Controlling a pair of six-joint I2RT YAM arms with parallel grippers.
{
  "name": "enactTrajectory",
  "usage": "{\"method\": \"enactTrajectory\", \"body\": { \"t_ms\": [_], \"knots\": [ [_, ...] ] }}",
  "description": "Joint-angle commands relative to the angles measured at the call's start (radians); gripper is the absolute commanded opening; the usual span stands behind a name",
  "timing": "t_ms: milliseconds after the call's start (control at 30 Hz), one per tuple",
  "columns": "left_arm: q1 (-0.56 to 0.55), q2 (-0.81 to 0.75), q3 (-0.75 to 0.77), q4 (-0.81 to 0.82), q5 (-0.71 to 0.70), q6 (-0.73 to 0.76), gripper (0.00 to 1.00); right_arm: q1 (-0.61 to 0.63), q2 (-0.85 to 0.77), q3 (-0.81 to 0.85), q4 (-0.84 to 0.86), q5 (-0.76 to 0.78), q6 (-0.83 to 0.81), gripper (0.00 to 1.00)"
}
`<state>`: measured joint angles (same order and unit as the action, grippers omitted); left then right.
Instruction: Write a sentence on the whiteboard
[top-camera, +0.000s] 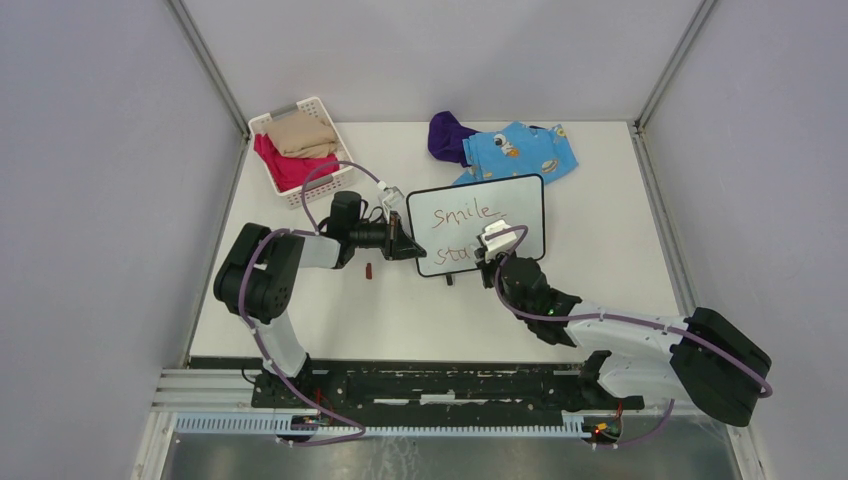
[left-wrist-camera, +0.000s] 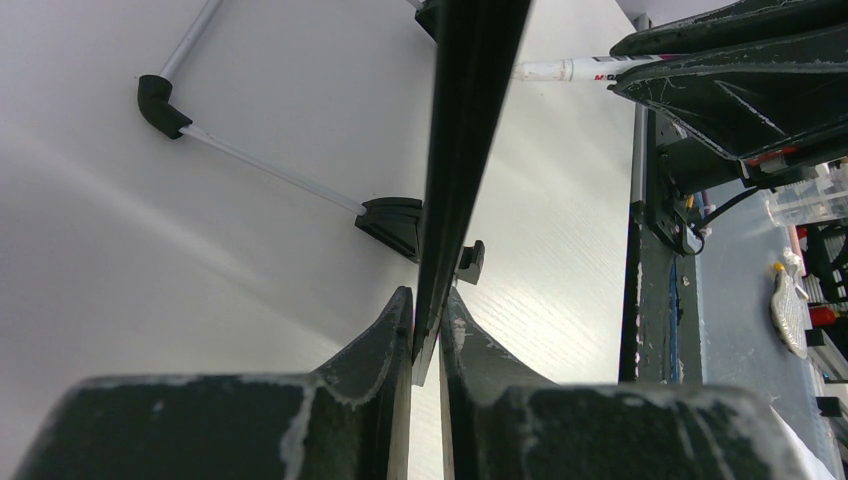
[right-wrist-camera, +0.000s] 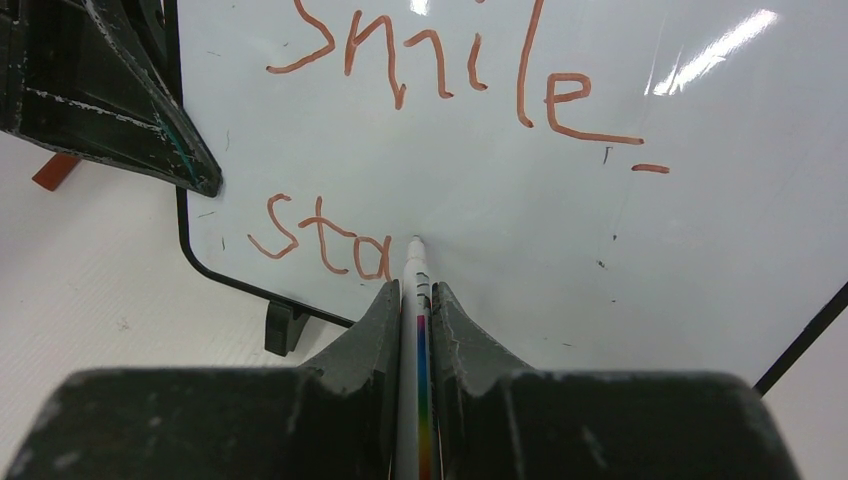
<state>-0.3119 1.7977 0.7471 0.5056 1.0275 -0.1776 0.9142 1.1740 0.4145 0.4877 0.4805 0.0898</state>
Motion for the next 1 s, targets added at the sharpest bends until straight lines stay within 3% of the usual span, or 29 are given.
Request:
{"method": "enactTrajectory", "body": {
  "t_ms": [0,367,667,967],
  "knots": [
    [-0.008,0.021,0.007,-0.065,-0.119,0.068,0.02,-0.005,-0.008,-0.009,0.012,0.014,0.017,0.00],
    [-0.008,0.023,0.008,-0.065,-0.118,0.065,0.02,-0.004,-0.047,-0.063,0.008,0.026,0.038,0.00],
    [-0.009,0.024,0.009,-0.066,-0.119,0.066,0.02,-0.008,-0.109,-0.011,-0.006,0.039,0.012,0.00],
    [-0.010,0.023,0.011,-0.073,-0.121,0.068,0.02,-0.042,-0.072,0.038,-0.002,0.024,-0.003,0.00]
  ]
}}
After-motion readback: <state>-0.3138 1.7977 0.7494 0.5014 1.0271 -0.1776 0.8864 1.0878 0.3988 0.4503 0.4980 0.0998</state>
